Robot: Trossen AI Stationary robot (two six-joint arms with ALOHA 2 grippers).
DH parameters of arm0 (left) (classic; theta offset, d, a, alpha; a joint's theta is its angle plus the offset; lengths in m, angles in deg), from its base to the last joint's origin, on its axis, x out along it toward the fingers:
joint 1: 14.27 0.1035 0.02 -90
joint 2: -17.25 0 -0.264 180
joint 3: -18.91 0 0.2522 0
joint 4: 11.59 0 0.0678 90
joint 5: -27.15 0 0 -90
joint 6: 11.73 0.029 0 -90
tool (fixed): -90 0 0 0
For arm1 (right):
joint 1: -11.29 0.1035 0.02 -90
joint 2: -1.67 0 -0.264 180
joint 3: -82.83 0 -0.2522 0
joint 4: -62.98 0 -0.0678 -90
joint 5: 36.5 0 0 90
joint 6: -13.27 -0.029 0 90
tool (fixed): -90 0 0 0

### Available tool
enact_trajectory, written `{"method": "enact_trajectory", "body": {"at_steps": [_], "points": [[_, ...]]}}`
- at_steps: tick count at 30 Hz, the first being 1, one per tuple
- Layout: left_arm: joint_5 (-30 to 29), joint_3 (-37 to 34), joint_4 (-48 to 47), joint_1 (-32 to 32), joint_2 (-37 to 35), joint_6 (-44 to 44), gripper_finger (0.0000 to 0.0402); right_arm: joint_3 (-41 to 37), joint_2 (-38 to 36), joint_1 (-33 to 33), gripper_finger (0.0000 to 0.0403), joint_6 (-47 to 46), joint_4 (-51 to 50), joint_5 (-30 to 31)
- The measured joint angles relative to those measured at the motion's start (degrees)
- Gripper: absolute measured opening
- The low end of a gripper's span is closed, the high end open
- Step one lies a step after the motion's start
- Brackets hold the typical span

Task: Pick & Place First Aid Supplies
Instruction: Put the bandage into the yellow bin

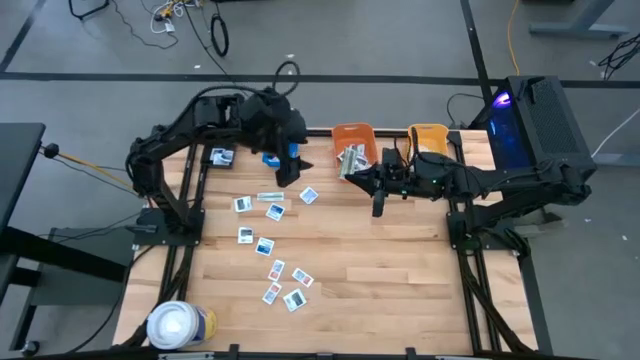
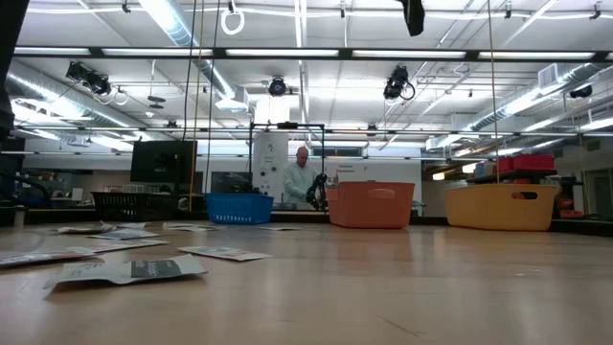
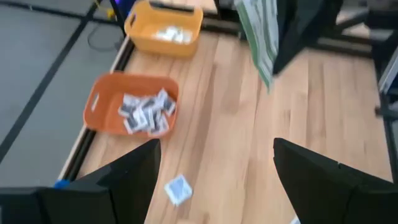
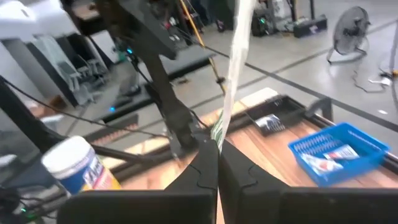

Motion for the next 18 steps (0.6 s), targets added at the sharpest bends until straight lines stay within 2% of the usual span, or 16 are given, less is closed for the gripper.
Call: {"method": "enact_trajectory", "body": {"at_steps": [5,9,18], "points": [[-2.8,0.0,-3.3,-0.9,0.1,-0.1,0.0316,0.0,0.0,0.0,0.0001,-0.2,-4.9,1.5],[-5.6,0.0,-5.5,-1.2,0.1,-0.2,0.0316,0.0,0.0,0.0,0.0001,-2.2,-9.3,5.3],[-3.7,0.0,-5.7,-1.2,0.1,1.5,0.0295,0.0,0.0,-0.5,0.0001,-2.8,-11.3,6.2]]}}
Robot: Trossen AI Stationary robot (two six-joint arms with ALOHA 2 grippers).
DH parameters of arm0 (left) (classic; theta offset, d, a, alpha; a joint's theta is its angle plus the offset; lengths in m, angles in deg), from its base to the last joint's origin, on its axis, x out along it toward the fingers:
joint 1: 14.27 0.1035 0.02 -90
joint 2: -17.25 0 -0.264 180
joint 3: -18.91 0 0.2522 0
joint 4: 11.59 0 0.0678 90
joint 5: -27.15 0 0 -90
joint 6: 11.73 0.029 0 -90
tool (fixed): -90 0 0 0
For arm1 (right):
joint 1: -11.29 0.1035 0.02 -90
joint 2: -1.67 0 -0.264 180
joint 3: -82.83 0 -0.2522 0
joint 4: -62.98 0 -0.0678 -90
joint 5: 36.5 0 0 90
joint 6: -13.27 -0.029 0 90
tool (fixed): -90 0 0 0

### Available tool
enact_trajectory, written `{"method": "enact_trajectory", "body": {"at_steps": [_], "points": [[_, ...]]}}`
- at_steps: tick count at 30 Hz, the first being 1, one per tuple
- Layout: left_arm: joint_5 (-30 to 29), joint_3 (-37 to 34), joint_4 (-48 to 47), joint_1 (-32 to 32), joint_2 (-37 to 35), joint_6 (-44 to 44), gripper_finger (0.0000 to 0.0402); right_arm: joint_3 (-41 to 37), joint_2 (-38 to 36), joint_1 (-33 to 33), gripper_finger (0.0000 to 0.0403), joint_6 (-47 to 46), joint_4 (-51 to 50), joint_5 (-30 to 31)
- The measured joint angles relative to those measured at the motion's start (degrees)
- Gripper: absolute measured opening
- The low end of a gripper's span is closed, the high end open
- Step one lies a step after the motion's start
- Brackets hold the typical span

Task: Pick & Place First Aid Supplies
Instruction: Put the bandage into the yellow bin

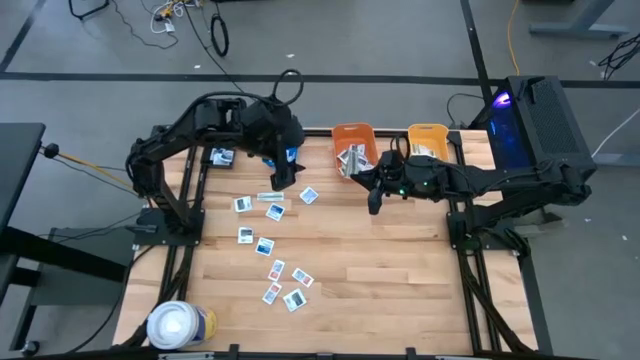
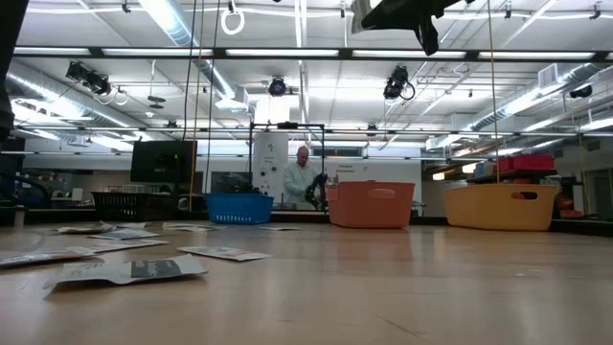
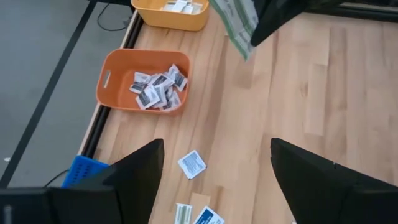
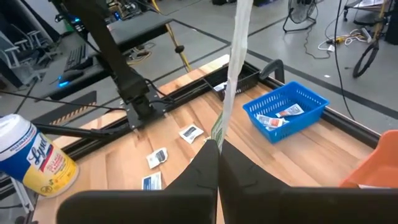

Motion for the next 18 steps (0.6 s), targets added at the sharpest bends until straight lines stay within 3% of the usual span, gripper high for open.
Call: {"method": "enact_trajectory", "body": {"at_steps": [7,18], "points": [[0.1,0.0,0.9,-0.4,0.0,-0.4,0.0227,0.0,0.0,0.0,0.0001,0.0,0.0,0.0],[2.6,0.0,11.6,-5.0,-2.5,0.3,0.0114,0.0,0.0,0.0,0.0001,-0.2,0.3,0.0]]}}
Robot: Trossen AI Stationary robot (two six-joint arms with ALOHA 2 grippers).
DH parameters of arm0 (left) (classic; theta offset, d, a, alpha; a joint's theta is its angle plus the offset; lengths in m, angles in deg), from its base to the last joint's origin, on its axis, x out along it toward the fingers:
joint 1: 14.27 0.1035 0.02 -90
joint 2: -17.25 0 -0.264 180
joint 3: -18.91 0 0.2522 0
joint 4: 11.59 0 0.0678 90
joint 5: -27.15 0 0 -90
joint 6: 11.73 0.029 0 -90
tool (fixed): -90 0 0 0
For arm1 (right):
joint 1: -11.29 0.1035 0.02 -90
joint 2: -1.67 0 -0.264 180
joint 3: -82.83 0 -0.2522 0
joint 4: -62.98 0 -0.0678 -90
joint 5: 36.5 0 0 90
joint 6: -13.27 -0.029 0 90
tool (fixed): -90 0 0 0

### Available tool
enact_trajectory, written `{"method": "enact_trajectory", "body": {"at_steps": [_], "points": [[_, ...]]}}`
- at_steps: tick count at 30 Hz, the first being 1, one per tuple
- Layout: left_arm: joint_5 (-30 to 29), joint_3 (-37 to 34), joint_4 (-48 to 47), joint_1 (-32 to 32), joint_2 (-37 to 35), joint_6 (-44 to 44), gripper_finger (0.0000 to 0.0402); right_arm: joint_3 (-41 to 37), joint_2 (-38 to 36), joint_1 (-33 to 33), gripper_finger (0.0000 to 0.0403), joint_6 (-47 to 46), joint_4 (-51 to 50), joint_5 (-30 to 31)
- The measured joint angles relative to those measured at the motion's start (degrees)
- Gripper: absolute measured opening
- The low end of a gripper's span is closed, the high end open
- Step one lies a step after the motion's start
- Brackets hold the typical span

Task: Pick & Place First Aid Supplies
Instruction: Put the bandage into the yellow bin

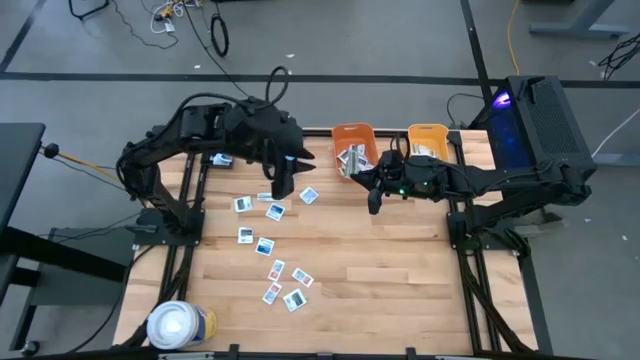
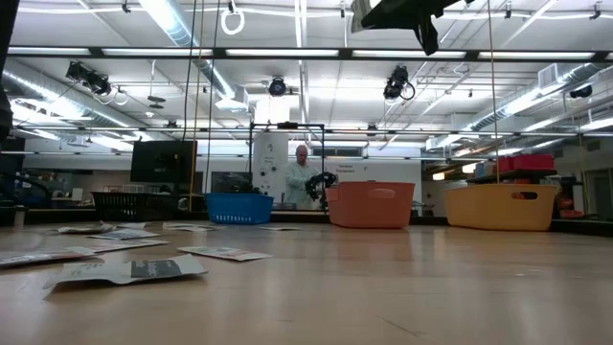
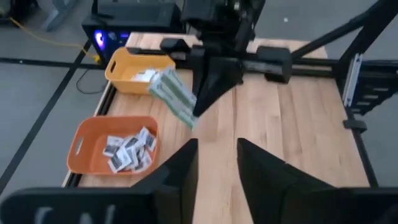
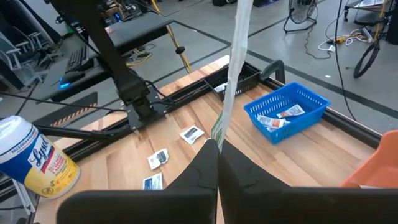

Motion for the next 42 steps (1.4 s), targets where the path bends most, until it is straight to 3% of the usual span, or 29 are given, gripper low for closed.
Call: {"method": "enact_trajectory", "body": {"at_steps": [11,22,33,42], "points": [[-0.5,0.0,1.3,-4.5,-0.4,0.0,0.0009,0.0,0.0,0.0,0.0001,0.0,0.4,0.0],[-1.1,-1.7,10.8,-4.7,0.1,0.0,0.0005,0.0,0.0,0.0,0.0001,-1.4,0.8,0.1],[2.7,-22.8,26.3,-5.0,-6.4,-1.5,0.0004,0.0,0.0,0.0,0.0001,-1.5,0.6,0.0],[3.8,-43.9,39.7,-4.3,-19.1,-5.3,0.0004,0.0,0.0,0.0,0.0001,-1.5,-1.5,0.1]]}}
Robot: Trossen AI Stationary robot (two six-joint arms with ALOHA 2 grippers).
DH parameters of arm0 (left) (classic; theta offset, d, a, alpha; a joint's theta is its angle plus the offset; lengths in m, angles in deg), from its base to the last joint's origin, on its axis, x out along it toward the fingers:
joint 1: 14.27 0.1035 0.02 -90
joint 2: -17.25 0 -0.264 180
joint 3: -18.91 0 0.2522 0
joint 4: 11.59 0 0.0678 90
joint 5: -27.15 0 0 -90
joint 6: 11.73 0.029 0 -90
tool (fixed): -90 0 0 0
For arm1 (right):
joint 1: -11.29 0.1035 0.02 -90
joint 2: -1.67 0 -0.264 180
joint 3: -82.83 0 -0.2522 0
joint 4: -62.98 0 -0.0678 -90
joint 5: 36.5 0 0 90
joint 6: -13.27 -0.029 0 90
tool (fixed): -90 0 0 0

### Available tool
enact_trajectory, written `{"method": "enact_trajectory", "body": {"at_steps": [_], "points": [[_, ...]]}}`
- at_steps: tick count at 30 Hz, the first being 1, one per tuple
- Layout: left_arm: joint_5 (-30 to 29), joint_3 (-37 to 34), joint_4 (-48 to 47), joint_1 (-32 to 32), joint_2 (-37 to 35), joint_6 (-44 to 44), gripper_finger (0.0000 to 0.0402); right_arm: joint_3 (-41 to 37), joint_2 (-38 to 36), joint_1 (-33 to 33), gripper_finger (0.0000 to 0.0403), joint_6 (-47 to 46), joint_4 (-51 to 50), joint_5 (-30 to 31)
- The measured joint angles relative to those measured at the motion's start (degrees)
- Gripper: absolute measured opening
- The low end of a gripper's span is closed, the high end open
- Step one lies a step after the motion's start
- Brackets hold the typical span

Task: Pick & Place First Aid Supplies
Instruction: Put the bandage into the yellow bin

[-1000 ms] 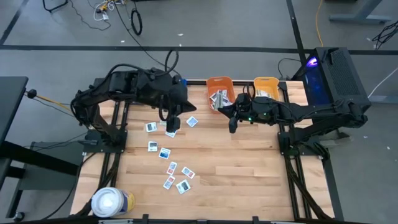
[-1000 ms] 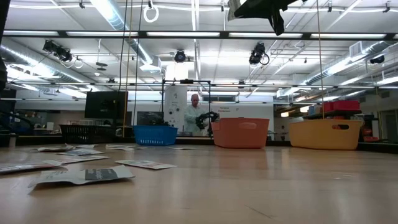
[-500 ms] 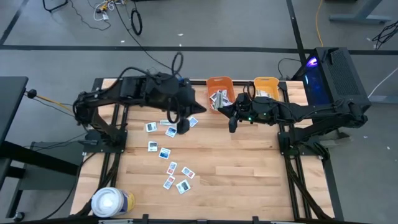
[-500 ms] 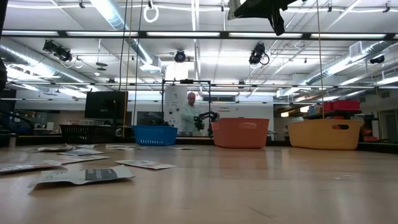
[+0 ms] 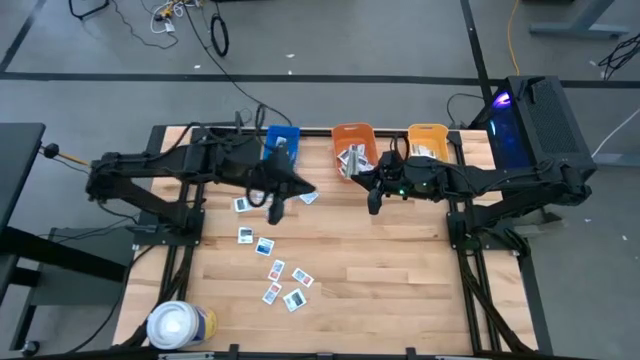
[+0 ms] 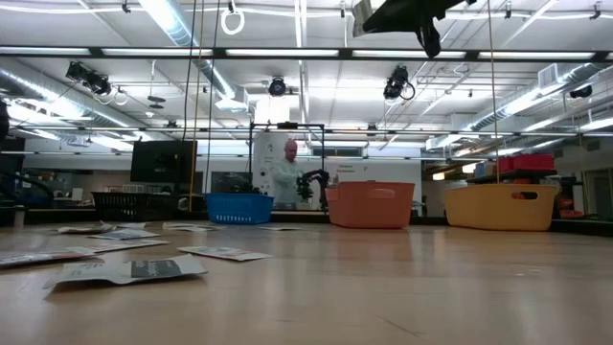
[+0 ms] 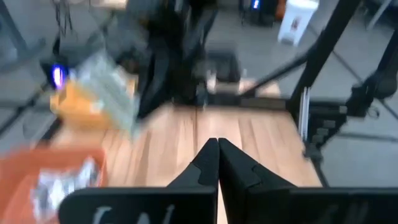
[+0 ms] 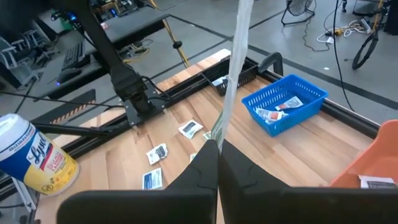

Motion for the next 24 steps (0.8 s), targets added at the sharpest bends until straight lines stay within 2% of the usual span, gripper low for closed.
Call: {"method": "enact_trajectory", "body": {"at_steps": [4,15,24], "points": [[0.0,-6.9,0.4,1.0,-5.1,-1.0,0.0004,0.0,0.0,0.0,0.0001,0.0,-1.6,0.0],[0.1,-17.6,-3.2,4.8,-19.4,-0.9,0.0003,0.0,-2.0,-2.8,0.0001,-3.8,-11.1,0.1],[-0.7,-26.9,-3.9,6.2,-31.5,-3.4,0.0006,0.0,-3.1,-8.3,0.0001,-6.4,-21.1,0.1]]}}
